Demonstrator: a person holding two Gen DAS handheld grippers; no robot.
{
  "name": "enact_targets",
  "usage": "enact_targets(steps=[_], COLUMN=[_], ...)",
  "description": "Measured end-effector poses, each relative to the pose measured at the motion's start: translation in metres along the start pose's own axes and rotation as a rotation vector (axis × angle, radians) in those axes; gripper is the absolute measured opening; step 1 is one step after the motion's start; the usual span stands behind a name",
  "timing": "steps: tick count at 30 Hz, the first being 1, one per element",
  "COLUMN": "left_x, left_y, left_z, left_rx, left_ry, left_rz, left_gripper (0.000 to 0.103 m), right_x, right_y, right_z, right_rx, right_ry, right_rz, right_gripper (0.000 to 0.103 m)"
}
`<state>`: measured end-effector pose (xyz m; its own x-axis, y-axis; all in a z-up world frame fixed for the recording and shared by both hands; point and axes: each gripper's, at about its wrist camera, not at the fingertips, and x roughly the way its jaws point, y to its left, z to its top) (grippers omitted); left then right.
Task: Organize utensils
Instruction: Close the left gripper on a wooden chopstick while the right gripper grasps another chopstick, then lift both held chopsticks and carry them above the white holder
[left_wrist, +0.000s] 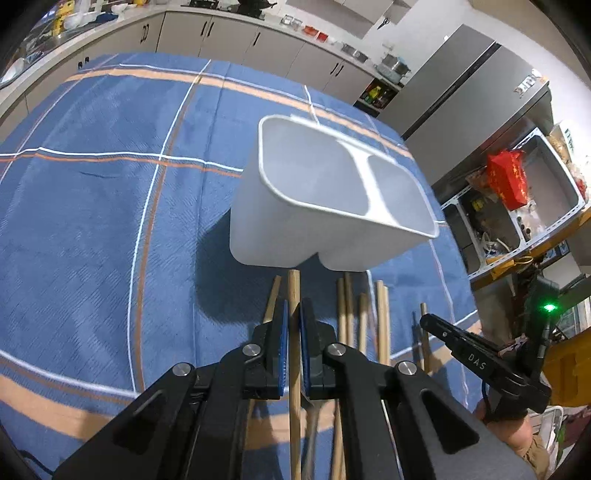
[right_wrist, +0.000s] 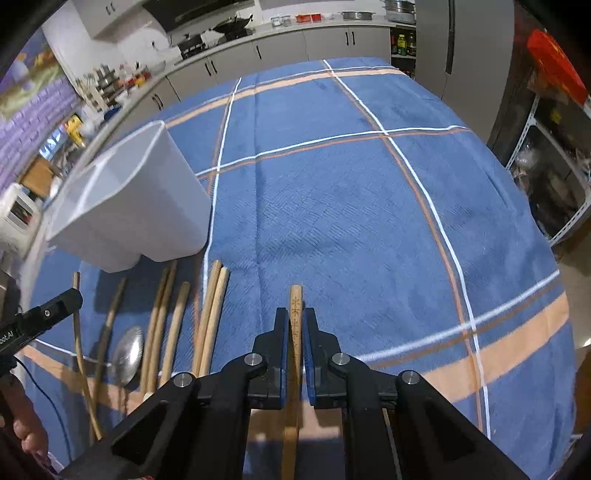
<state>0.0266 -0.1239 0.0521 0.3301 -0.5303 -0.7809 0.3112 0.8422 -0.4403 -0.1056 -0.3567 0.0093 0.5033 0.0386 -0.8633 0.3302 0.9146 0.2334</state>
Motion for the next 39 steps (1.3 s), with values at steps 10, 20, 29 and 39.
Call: enact_targets(steps=[10, 20, 29, 39], left_x=[-0.055, -0.110, -0.161, -0.195], left_y=[-0.020, -0.035, -0.054, -0.079], left_z=[-0.025, -0.058, -0.084, -0.099], left_rx=[0.049, 0.059, 0.092, 0.142], left_ry=[-0.100, -0.188, -0.292, -0.374], left_rz=[0.024, 0.033, 0.048, 0.051], left_gripper=[0.006, 0.006, 0.006, 0.006], right_x=[-0.062, -0.124, -0.180, -0.211], right_y=[0.004, 0.023, 0.045, 0.051], right_z=[-0.018, -0.041, -0.067, -0.080], right_rx=[0.039, 0.001, -0.102, -0.148], right_ry=[-0.123, -0.243, -0.366, -0.432], right_rz=[0.090, 0.161, 0.176, 0.173], right_gripper=[0.008, 0.008, 0.008, 0.008])
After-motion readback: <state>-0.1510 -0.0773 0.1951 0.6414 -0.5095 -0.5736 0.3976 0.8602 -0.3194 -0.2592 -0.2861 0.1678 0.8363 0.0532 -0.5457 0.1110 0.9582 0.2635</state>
